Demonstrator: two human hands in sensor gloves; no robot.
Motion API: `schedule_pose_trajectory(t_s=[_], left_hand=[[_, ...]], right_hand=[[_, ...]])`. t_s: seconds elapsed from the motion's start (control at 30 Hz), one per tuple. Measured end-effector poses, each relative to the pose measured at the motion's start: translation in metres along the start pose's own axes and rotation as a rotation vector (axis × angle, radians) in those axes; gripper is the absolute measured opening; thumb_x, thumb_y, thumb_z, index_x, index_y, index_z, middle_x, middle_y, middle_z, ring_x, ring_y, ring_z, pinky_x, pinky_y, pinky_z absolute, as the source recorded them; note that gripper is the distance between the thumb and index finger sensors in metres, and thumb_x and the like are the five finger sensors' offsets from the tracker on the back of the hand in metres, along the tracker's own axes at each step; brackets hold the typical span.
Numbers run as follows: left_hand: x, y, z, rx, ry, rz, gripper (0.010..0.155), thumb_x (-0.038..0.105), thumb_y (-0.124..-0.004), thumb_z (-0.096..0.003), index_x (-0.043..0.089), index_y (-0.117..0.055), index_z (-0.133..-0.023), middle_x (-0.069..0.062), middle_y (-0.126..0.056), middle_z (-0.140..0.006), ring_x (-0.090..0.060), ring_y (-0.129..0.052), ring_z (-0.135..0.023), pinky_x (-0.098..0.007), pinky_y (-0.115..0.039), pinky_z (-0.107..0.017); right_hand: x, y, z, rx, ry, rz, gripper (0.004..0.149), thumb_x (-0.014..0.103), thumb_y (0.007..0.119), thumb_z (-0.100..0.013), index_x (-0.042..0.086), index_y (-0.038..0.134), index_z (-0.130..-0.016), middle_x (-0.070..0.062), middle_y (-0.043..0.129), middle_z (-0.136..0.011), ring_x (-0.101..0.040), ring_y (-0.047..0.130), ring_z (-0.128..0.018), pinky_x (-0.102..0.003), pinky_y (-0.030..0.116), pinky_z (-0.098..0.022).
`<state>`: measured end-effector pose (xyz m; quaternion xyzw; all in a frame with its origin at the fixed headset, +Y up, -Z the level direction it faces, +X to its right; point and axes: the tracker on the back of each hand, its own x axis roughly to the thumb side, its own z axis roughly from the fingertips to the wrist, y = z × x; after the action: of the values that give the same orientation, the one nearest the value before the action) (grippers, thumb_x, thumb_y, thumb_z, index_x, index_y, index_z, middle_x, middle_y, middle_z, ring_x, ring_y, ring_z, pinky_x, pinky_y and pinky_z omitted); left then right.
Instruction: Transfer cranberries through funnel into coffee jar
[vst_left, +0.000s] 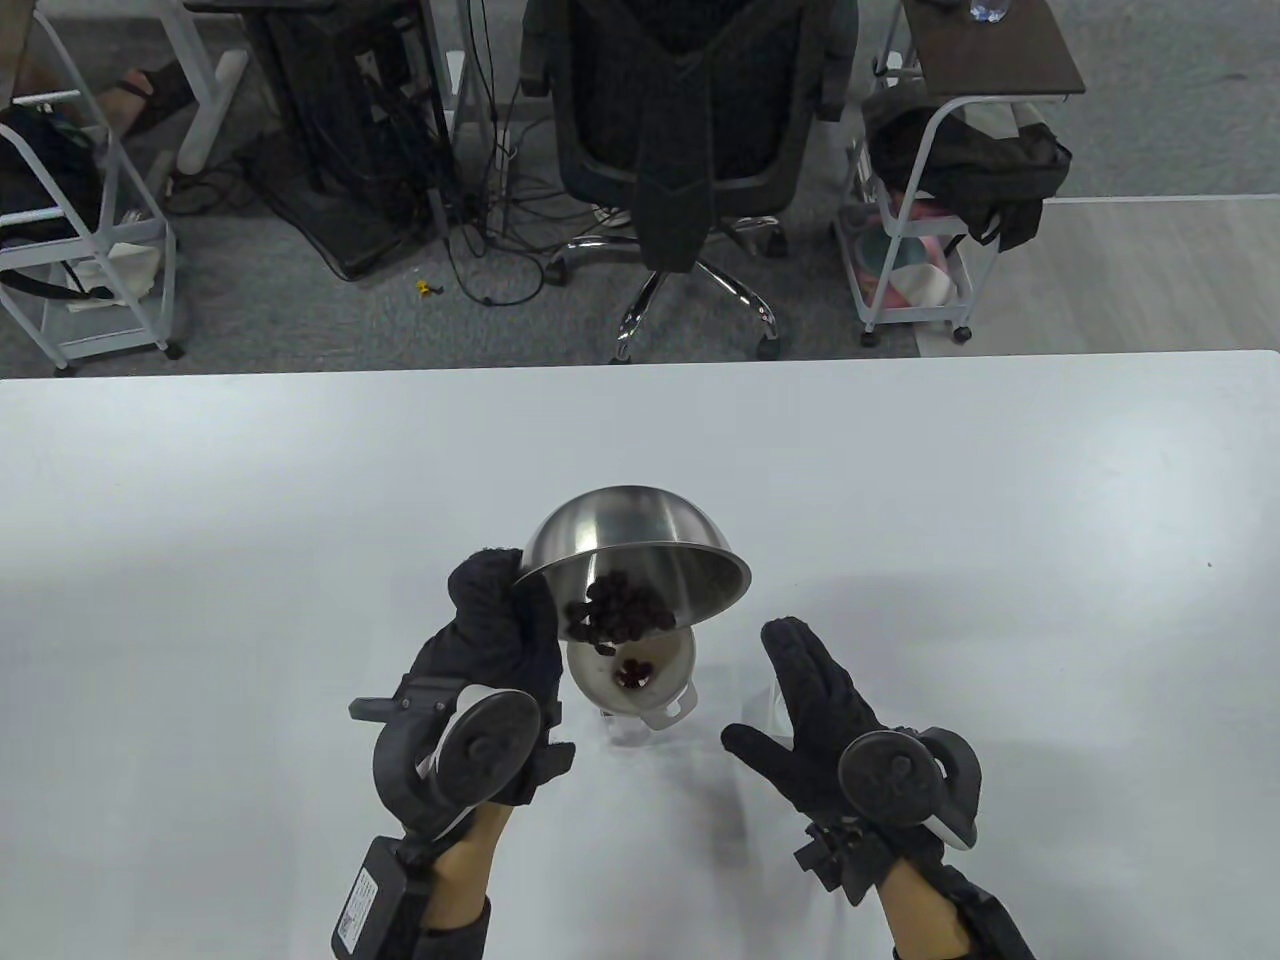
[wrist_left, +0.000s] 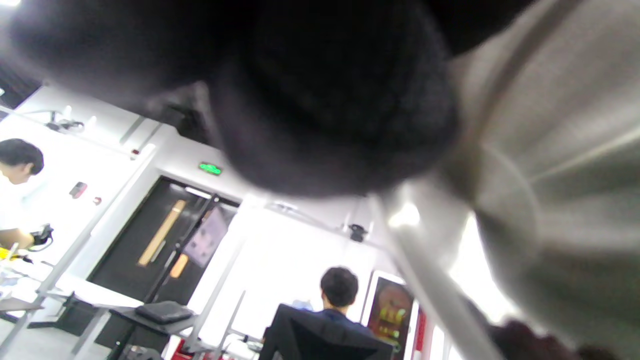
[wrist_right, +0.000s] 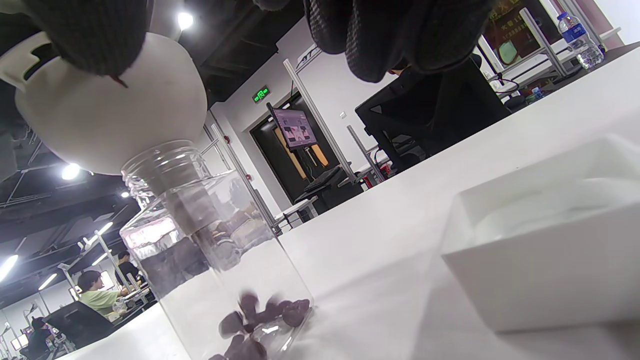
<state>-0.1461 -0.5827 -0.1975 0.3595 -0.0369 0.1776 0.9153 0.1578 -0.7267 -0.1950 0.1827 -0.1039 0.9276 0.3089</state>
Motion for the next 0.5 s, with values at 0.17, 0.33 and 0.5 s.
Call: schedule_pose_trajectory(t_s=[0.17,0.33,0.5], left_hand=[[0.0006,0.0007,0.0,0.008,-0.005,-0.005,0.027,0.027,-0.072,-0.0667,0.008,-0.061,-0.082,-0.005,-0.1,-0.066,0.0,-0.106,-0.006,-0.024,-0.093,-0.009],[0.0014,0.0016,0.0003,0.021,-0.016,-0.013,0.027,0.027,-0.072,-0.0671,0.008,-0.061,-0.082,-0.004,-0.099,-0.067,0.0,-0.106,-0.006,-0.024,-0.094,-0.01],[0.0022,0.0023,0.0007,0.028,-0.023,-0.025,0.027,0.027,-0.072,-0.0672,0.008,-0.061,-0.082,-0.004,-0.099,-0.068,0.0,-0.106,-0.007,-0.024,-0.094,-0.01]], right_hand=[[0.0002,0.0001,-0.0002,0.0,-0.001,0.0,0.091,0.07,0.069,-0.054,0.025,0.022,-0.118,-0.019,0.041,-0.124,-0.043,0.065,-0.109,-0.058,0.064,-0.074],[0.0002,0.0001,-0.0002,0.0,-0.001,0.0,0.091,0.07,0.069,-0.054,0.025,0.022,-0.118,-0.019,0.041,-0.124,-0.043,0.065,-0.109,-0.058,0.064,-0.074],[0.0002,0.0001,-0.0002,0.0,-0.001,0.0,0.091,0.07,0.069,-0.054,0.025,0.022,-0.118,-0.019,0.041,-0.124,-0.043,0.065,-0.109,-0.058,0.064,-0.074]])
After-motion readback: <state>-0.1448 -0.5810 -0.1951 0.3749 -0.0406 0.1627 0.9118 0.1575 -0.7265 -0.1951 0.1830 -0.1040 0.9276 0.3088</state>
